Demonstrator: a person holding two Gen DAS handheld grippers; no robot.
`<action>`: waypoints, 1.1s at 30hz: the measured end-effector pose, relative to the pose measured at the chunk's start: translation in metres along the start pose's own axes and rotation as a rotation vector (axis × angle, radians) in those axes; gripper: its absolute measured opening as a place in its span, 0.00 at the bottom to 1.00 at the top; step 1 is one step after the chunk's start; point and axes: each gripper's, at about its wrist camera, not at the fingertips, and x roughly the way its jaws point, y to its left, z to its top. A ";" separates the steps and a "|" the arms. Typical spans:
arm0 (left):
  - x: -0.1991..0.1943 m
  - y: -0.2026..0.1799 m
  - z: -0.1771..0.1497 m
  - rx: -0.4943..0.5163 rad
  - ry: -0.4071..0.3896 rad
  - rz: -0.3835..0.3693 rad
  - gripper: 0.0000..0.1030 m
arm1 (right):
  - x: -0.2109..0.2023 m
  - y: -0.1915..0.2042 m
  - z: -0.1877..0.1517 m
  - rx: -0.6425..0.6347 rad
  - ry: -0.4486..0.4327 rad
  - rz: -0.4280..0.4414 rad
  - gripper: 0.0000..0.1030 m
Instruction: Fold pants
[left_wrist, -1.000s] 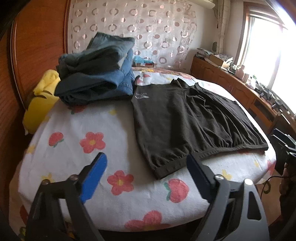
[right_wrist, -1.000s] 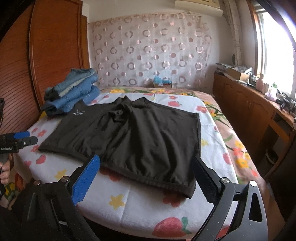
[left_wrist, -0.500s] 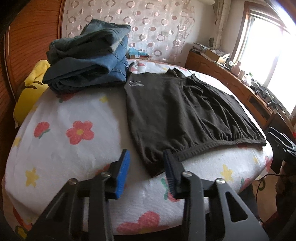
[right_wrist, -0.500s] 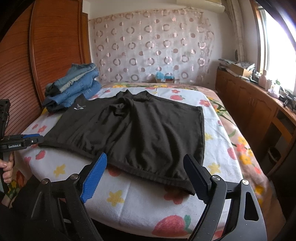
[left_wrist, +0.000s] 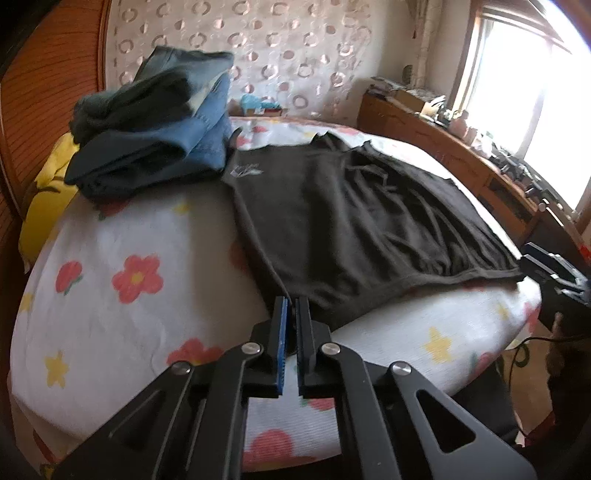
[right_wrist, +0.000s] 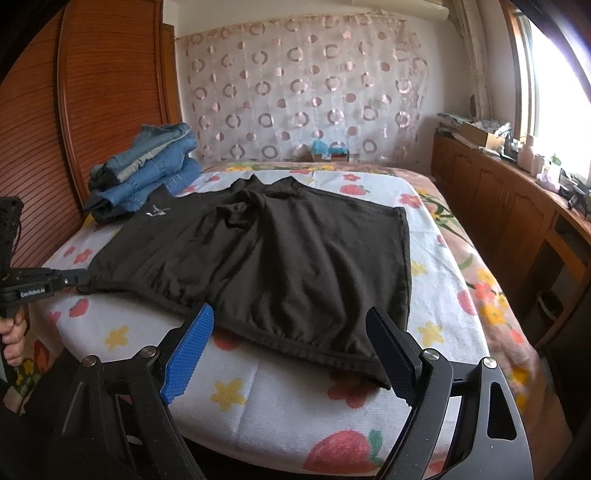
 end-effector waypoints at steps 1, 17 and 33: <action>-0.002 -0.002 0.002 0.002 -0.006 -0.011 0.00 | 0.001 -0.001 0.000 0.001 0.002 0.000 0.83; -0.012 -0.087 0.062 0.179 -0.050 -0.153 0.00 | -0.001 -0.023 -0.002 0.043 0.002 -0.001 0.83; -0.024 -0.117 0.084 0.193 -0.084 -0.185 0.22 | -0.013 -0.039 0.000 0.064 -0.016 -0.011 0.83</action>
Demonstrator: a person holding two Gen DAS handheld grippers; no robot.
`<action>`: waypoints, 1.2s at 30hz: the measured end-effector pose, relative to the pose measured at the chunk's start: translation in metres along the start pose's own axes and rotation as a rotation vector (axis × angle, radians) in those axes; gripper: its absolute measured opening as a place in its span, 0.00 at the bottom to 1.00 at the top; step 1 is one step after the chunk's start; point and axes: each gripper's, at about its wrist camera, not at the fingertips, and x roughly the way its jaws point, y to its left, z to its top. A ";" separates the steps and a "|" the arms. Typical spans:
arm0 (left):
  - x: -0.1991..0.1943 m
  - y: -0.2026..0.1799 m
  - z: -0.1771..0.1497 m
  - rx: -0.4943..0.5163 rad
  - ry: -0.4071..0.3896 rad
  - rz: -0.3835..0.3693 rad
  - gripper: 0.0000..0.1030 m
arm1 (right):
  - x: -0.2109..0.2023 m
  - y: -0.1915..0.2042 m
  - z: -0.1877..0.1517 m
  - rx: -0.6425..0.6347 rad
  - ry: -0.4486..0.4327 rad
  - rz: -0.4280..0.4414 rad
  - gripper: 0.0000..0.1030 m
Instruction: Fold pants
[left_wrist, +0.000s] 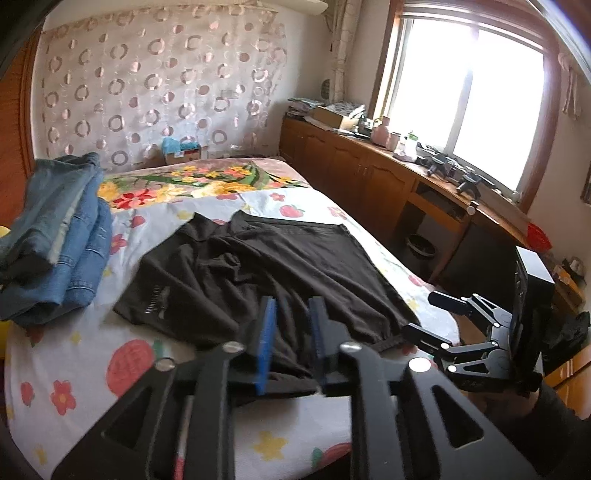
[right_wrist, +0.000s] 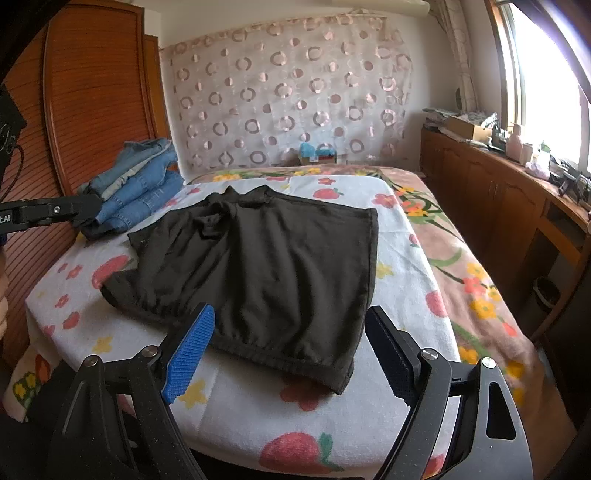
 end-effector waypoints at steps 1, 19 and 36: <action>0.000 0.000 -0.001 0.006 -0.004 0.010 0.24 | 0.000 0.000 0.000 -0.001 0.001 0.002 0.83; 0.038 0.046 -0.066 -0.023 0.135 0.120 0.42 | 0.033 0.052 0.016 -0.056 0.034 0.162 0.43; 0.043 0.056 -0.090 -0.055 0.119 0.125 0.57 | 0.067 0.096 0.009 -0.130 0.139 0.300 0.31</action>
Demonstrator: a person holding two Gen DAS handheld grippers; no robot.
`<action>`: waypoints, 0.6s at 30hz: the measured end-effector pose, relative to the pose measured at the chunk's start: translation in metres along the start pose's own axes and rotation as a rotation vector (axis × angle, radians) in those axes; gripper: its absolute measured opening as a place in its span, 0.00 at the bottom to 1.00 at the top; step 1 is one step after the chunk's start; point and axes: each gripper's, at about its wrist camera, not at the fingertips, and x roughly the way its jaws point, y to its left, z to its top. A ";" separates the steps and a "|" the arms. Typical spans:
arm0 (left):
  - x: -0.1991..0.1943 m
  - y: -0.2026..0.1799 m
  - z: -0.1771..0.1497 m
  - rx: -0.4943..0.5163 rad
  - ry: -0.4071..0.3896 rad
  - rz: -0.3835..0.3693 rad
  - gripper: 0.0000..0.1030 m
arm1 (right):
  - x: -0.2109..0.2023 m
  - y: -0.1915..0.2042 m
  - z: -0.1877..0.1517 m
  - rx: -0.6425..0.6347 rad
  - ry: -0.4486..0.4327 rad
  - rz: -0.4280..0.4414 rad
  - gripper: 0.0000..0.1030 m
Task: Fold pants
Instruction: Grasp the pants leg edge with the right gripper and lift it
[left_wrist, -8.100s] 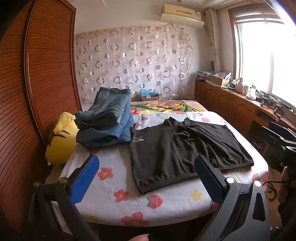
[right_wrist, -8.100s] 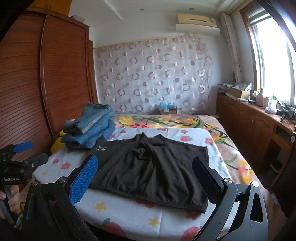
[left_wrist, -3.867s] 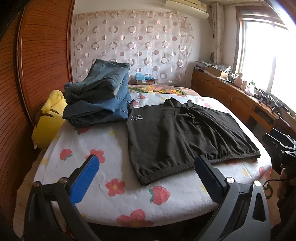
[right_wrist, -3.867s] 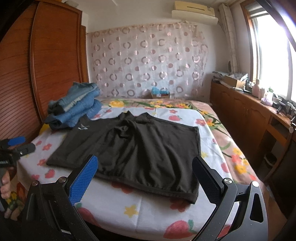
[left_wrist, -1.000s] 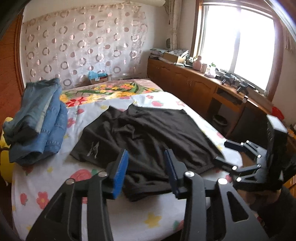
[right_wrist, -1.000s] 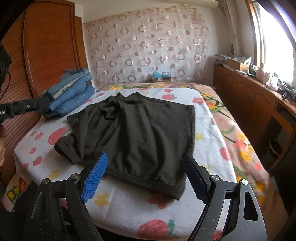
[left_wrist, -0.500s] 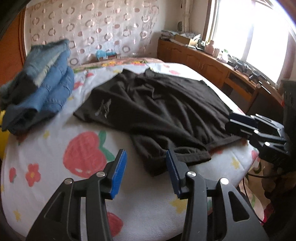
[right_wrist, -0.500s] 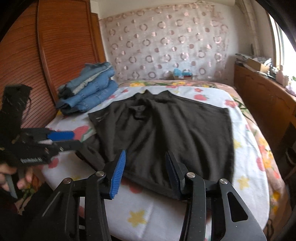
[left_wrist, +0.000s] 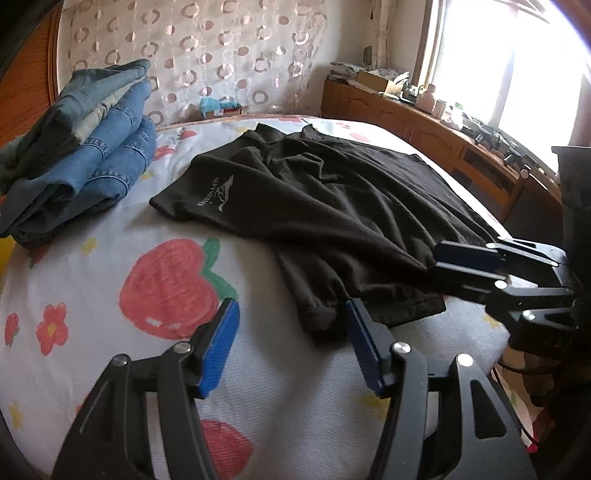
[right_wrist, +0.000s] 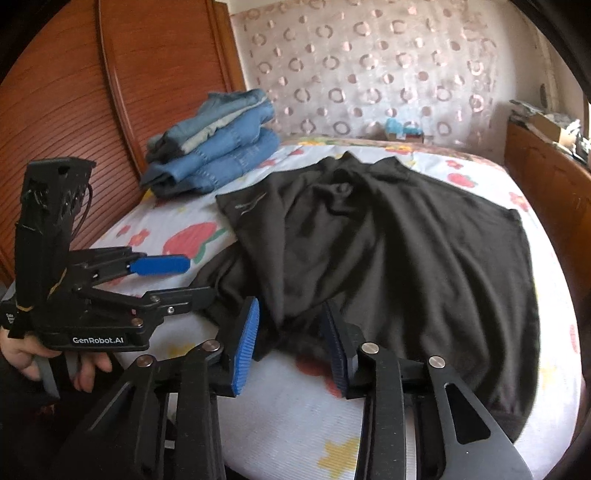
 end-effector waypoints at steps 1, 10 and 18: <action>0.000 0.000 0.000 0.001 -0.004 -0.001 0.57 | 0.002 0.001 0.000 -0.003 0.005 0.003 0.31; -0.005 0.006 0.002 -0.040 0.011 -0.016 0.57 | 0.014 0.008 0.002 -0.032 0.029 0.015 0.20; -0.011 0.007 0.002 -0.040 -0.009 -0.013 0.57 | 0.020 0.009 0.007 -0.046 0.031 0.024 0.05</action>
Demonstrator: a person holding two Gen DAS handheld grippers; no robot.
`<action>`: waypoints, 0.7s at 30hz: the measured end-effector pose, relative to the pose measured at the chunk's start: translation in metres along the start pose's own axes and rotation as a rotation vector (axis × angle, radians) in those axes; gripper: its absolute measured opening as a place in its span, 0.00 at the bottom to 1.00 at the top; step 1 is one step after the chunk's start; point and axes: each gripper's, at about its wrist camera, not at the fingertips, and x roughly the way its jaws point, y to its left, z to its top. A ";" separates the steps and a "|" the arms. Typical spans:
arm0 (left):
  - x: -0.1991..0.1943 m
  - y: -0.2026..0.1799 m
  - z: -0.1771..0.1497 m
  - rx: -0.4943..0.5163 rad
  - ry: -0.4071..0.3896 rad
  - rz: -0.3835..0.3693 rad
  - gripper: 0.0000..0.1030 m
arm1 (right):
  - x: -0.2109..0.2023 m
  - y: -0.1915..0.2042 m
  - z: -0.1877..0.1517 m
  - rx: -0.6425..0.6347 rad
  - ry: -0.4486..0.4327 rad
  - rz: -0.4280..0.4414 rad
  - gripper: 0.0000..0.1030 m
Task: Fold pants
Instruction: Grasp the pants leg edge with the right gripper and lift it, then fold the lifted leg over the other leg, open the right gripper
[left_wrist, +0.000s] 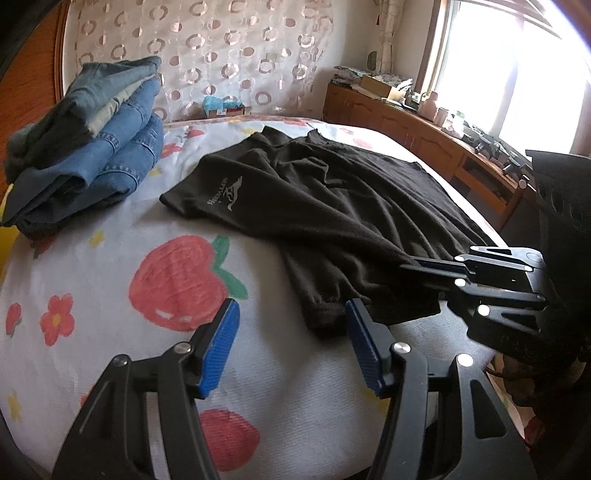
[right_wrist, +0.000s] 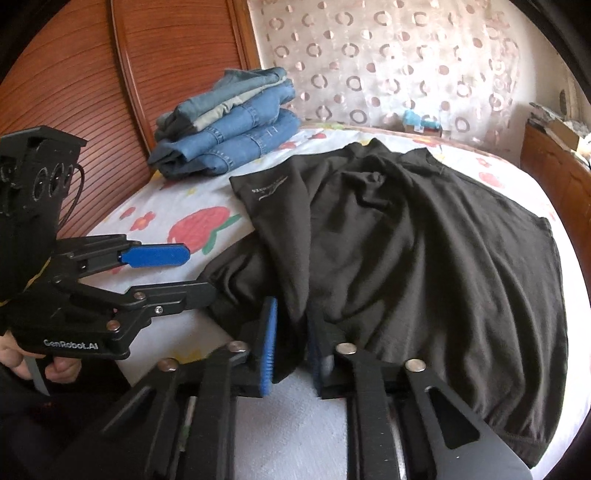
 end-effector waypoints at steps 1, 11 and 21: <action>-0.002 0.000 0.001 0.000 -0.007 0.000 0.57 | -0.004 -0.001 0.001 0.000 -0.014 -0.005 0.04; -0.015 -0.006 0.015 -0.006 -0.055 -0.004 0.57 | -0.045 -0.008 0.020 -0.032 -0.157 -0.124 0.00; -0.012 -0.036 0.049 0.061 -0.089 -0.043 0.57 | -0.082 -0.040 0.024 0.004 -0.213 -0.192 0.00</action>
